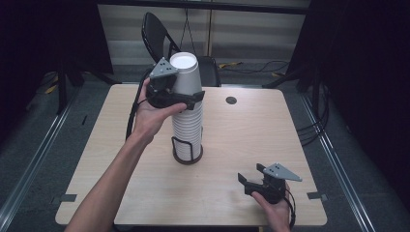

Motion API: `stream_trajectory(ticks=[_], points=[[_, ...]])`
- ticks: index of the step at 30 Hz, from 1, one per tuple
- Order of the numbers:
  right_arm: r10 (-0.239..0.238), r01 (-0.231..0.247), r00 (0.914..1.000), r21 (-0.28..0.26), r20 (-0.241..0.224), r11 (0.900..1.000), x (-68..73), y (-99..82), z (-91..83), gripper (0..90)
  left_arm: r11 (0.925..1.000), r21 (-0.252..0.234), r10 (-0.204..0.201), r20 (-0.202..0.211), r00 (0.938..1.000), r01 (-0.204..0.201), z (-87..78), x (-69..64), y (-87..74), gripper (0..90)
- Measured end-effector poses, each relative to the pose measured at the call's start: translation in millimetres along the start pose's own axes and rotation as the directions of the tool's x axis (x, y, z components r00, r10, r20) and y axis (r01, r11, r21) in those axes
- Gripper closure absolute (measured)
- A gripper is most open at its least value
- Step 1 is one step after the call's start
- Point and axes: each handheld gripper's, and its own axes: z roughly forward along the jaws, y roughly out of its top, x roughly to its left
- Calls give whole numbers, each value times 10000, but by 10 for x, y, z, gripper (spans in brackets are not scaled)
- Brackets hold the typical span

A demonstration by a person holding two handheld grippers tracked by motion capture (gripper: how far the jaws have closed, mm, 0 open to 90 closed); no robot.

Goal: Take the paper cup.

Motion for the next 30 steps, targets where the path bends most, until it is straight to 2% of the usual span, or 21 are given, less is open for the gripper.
stream_trajectory(ticks=[13,16,18,20,26,29,30], points=[[96,-96,9999,16,41,10000,-10,1,-7,180,10000,-65,-30,26,10000,30,5,10,4,115],[94,-94,9999,17,64,10000,-16,-1,-6,180,9994,-355,-43,-35,10000,41,-30,12,39,116],[138,-138,9999,14,46,9999,-11,-1,-3,180,9996,-253,108,67,9999,-106,-45,23,84,116],[132,-132,9999,22,23,9999,-8,0,-4,179,9996,-288,40,82,10000,-38,-44,29,89,116],[84,-84,10000,50,1,10000,0,-3,3,180,9985,-545,-56,81,10000,60,-84,40,140,120],[80,-79,10000,32,-14,10000,0,-2,5,180,9967,-806,-99,89,9999,106,-116,46,182,122],[102,-102,9999,22,-1,9999,-1,-2,5,179,9951,-990,26,34,10000,-23,-135,42,206,123]])
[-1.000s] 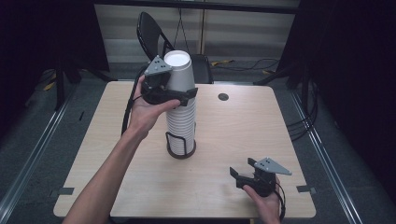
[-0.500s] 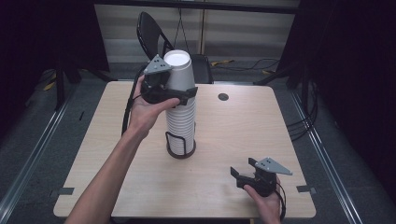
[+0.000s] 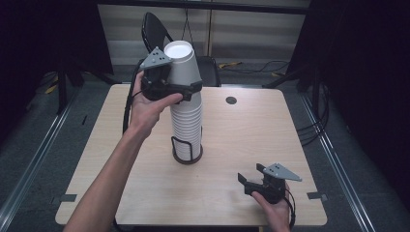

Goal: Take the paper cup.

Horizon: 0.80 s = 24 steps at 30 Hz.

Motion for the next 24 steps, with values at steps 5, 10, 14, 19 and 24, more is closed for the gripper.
stream_trajectory(ticks=[5,10,14,19,24], points=[[-22,22,10000,8,8,10000,-1,0,-3,179,9994,-314,123,-73,9999,-125,-21,-13,46,124],[-19,19,10000,-21,-11,10000,6,2,-9,179,9982,-556,224,-120,9997,-230,-47,-8,87,127],[-41,41,10000,-33,-27,10000,11,6,-13,180,9962,-833,248,-161,9996,-261,-79,-20,139,127],[-19,19,10000,-41,-48,10000,18,4,-11,180,9921,-1184,392,-189,9991,-411,-115,-35,193,129],[-78,78,10000,-149,-61,9999,34,10,-15,181,9900,-1335,433,-260,9987,-464,-132,-38,244,129]])
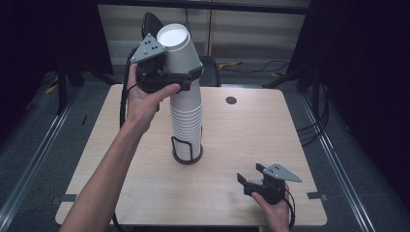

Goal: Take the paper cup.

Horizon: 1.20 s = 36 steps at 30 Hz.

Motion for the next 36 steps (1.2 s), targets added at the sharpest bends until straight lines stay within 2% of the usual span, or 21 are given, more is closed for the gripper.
stream_trajectory(ticks=[2,5,9,11,15,24,27,31,33,36], points=[[-10,10,10000,26,-32,10000,8,-2,4,181,9999,-88,-131,17,9999,131,-7,2,22,129],[-11,11,10000,25,-31,10000,6,-2,7,180,9999,-135,-82,-16,10000,81,-19,1,43,130],[-2,2,10000,16,-47,10000,5,-2,4,181,9993,-313,-215,-29,9998,214,-61,15,85,133],[24,-24,10000,38,-41,10000,4,-2,1,181,9986,-453,-280,97,9996,284,-85,11,104,133],[20,-20,10000,73,-39,10000,5,-3,7,181,9981,-551,-283,98,9996,288,-115,-9,119,132],[24,-24,10000,52,-55,10000,9,-7,8,181,9956,-781,-519,-10,9987,517,-211,64,142,132],[-31,32,10000,32,-59,10000,11,-7,12,181,9940,-768,-772,48,9970,773,-249,100,145,132],[-24,25,10000,33,-87,10000,14,-6,11,181,9925,-804,-921,27,9957,920,-301,152,137,132],[-22,22,10000,24,-76,10000,13,-7,12,181,9892,-795,-1232,57,9924,1233,-346,200,121,131],[-2,3,10000,82,-93,10000,20,-6,10,181,9884,-723,-1346,-80,9909,1337,-398,246,91,131]])
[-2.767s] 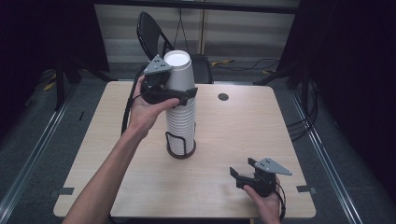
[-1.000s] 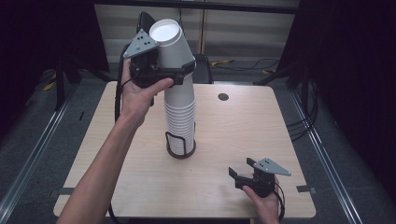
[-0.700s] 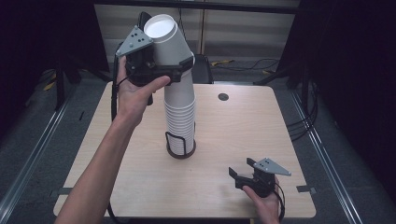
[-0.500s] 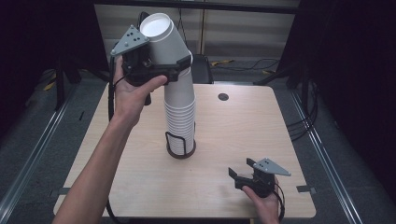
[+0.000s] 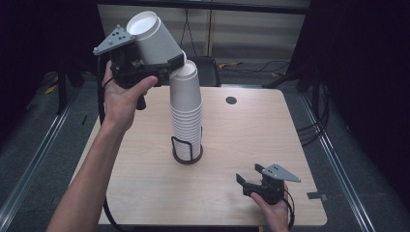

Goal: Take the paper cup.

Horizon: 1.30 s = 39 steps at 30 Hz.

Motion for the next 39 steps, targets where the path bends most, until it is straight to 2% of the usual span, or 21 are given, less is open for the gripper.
stream_trajectory(ticks=[2,5,7,11,13,16,17,19,21,24,25,28,29,31,33,36,39], points=[[-43,43,10000,-4,2,10000,0,-1,0,181,10000,20,-45,-7,10000,45,-20,19,-6,131],[-39,39,10000,20,-10,10000,4,-1,4,181,9999,27,-128,-251,9996,129,-75,71,-26,129],[-27,27,10000,16,-21,10000,8,-1,6,181,9997,-133,-208,-327,9992,203,-120,108,-40,129],[-92,92,9999,-19,-62,10000,11,0,6,181,9993,106,-350,-504,9981,356,-211,195,-76,128],[-72,72,9999,-4,-69,10000,11,-1,9,181,9987,198,-457,-737,9962,473,-261,230,-101,128],[-79,79,9999,41,-117,10000,24,-4,21,181,9964,234,-792,-775,9938,813,-329,273,-141,128],[-79,79,9999,41,-117,10000,24,-4,21,181,9962,325,-773,-915,9928,806,-344,279,-158,128],[-53,53,9998,-23,-170,10000,41,-6,35,188,9952,577,-737,-940,9928,793,-377,299,-215,128],[-79,77,9997,-104,-231,9999,56,-8,35,237,9948,646,-724,-980,9925,790,-391,305,-232,128],[-263,258,9993,-177,-261,9995,70,-11,43,238,9934,680,-851,-976,9916,920,-445,325,-288,127],[-180,173,9993,-220,-340,9996,83,-15,46,237,9930,712,-863,-1074,9905,942,-486,327,-338,126],[-231,219,9990,-297,-384,9993,90,-17,52,238,9929,850,-730,-1112,9911,827,-531,338,-394,126],[-244,231,9989,-325,-393,9992,91,-18,54,238,9918,820,-891,-1114,9898,985,-551,338,-426,126],[-240,227,9989,-343,-396,9992,95,-19,60,238,9893,988,-963,-1119,9890,1075,-587,343,-499,126],[-211,197,9989,-355,-410,9992,102,-20,61,238,9849,1190,-1141,-982,9886,1255,-606,338,-577,126],[-160,143,9987,-357,-478,9993,114,-23,73,245,9835,1544,-782,-1047,9914,939,-621,267,-717,126],[-131,108,9981,-388,-594,9992,118,-23,71,253,9812,1670,-820,-898,9926,962,-634,232,-794,126]])
